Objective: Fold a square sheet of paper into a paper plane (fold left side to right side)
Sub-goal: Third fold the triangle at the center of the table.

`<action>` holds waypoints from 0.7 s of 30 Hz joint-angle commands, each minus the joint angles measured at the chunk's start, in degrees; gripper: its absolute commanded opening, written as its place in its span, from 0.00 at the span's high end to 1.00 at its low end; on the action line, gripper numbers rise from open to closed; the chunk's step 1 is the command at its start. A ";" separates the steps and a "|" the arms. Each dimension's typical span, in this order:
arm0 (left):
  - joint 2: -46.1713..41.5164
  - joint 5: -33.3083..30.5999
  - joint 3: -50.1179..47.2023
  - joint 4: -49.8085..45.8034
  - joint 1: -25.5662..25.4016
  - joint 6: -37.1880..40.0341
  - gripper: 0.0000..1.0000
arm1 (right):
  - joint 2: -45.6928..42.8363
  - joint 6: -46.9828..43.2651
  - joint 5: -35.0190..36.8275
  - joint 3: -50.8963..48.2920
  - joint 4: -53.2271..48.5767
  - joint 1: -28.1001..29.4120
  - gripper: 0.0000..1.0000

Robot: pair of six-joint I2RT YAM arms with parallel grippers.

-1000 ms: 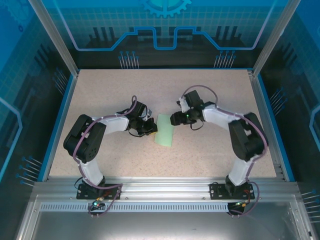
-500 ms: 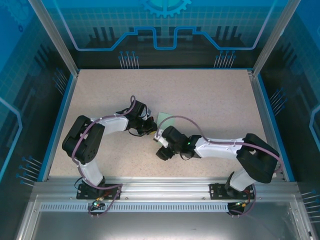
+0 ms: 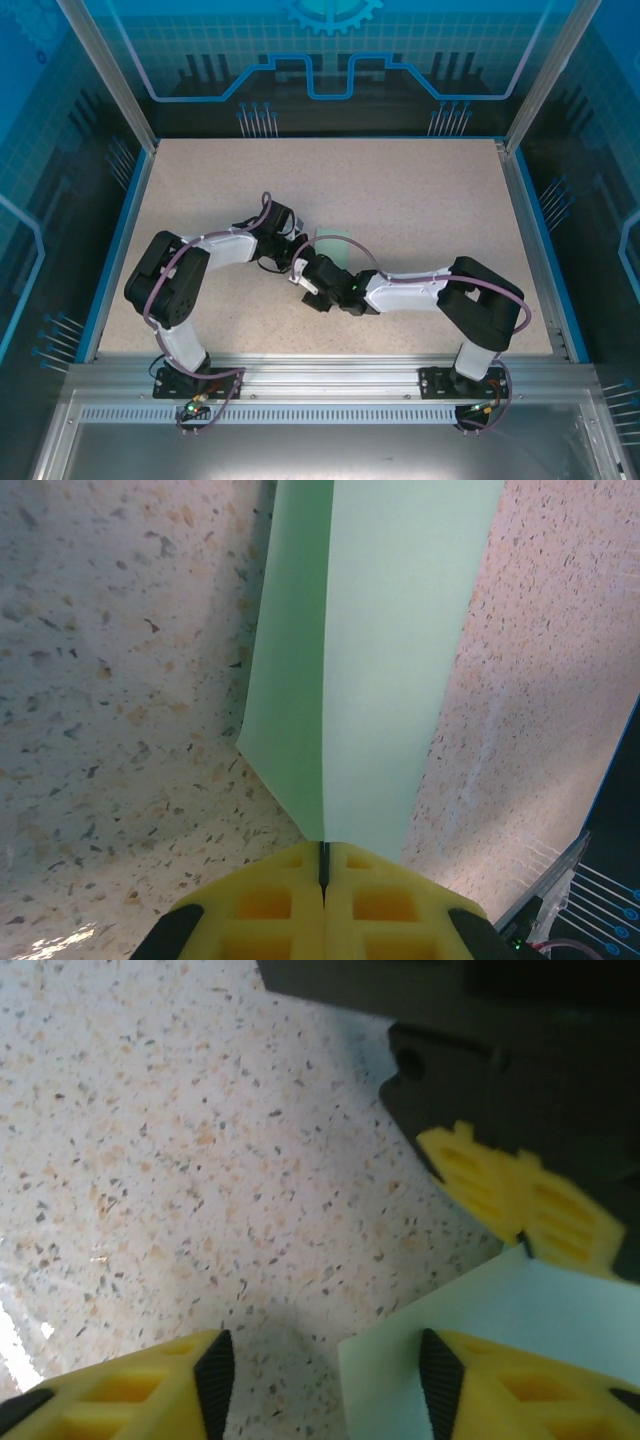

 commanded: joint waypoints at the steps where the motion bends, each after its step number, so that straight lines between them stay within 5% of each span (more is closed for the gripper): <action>1: -0.49 1.76 0.69 -1.48 -0.36 -0.94 0.98 | 0.74 -0.32 1.57 1.38 2.20 -0.13 0.52; 11: -0.50 0.02 1.86 -4.03 -0.27 0.86 0.89 | -1.57 -0.59 -2.06 0.44 -0.58 -1.54 0.91; 21: -3.62 -2.45 3.32 -9.27 1.71 4.18 0.57 | -4.29 0.32 -7.25 -2.78 -2.39 -4.15 1.00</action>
